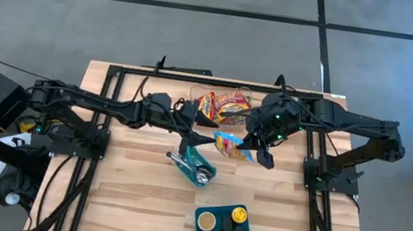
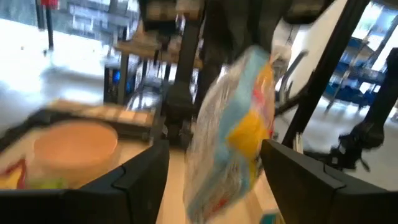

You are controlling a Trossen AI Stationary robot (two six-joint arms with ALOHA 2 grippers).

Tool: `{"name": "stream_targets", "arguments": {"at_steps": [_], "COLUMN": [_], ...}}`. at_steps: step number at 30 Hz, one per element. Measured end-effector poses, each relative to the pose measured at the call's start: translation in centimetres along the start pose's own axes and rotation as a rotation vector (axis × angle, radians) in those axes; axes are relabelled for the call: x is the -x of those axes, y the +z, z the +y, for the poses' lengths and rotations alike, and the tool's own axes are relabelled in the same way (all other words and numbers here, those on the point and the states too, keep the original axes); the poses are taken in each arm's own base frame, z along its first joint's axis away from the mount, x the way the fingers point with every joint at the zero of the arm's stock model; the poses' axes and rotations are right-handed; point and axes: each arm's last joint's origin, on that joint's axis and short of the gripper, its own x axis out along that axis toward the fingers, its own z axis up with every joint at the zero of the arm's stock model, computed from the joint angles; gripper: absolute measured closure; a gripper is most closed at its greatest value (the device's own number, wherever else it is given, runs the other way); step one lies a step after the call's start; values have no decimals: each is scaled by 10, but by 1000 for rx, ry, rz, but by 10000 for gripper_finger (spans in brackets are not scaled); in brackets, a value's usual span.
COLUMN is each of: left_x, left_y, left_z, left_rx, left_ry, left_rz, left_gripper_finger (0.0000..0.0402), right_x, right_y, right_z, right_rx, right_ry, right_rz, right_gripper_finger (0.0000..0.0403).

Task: Pick & Place Food Item
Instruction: Put the blue noodle pack into the transparent bin

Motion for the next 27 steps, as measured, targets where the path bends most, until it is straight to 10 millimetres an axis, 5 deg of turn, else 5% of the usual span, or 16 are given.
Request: {"name": "stream_targets", "arguments": {"at_steps": [18, 27], "left_x": [-14, -14], "left_y": [-7, -7], "left_z": [1, 0], "left_rx": [-1, -3], "left_ry": [-37, -57], "left_rz": [-74, -73], "left_gripper_finger": [150, 234], "right_x": [0, 0], "right_y": [0, 0], "right_z": [0, 0], "right_rx": [-1, -2], "right_ry": [-5, -8], "right_rz": [-2, 0], "right_gripper_finger": [403, 403]}}
